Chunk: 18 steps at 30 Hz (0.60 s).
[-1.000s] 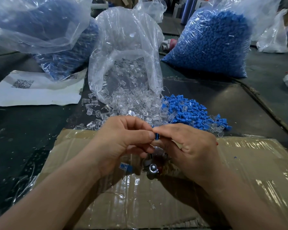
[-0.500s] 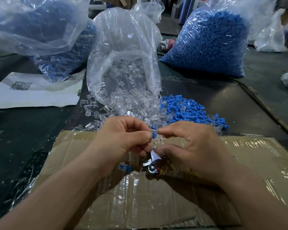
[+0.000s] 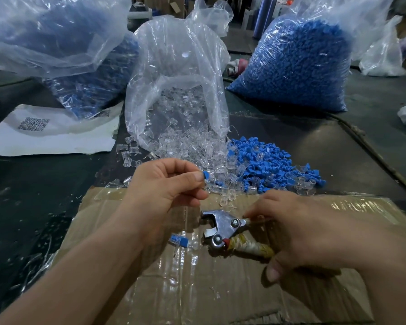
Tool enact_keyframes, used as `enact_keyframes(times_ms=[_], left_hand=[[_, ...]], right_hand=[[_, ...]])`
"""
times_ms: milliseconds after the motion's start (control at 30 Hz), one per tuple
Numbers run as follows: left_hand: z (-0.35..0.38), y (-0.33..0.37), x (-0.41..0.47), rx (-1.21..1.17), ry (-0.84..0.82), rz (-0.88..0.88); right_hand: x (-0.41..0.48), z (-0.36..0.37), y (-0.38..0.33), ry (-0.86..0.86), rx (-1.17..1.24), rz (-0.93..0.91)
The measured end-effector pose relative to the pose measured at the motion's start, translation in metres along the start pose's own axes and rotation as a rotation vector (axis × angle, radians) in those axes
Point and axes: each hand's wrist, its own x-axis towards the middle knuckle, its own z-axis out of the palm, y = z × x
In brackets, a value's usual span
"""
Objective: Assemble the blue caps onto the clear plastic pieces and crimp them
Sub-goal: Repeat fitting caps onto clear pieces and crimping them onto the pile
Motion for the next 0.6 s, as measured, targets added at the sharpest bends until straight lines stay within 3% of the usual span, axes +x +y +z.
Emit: enact_keyframes(times_ms=[600], left_hand=[[-0.002,-0.003,0.004,-0.077,0.033,0.046]], right_hand=[[0.026,0.017,0.006,0.333,-0.105,-0.042]])
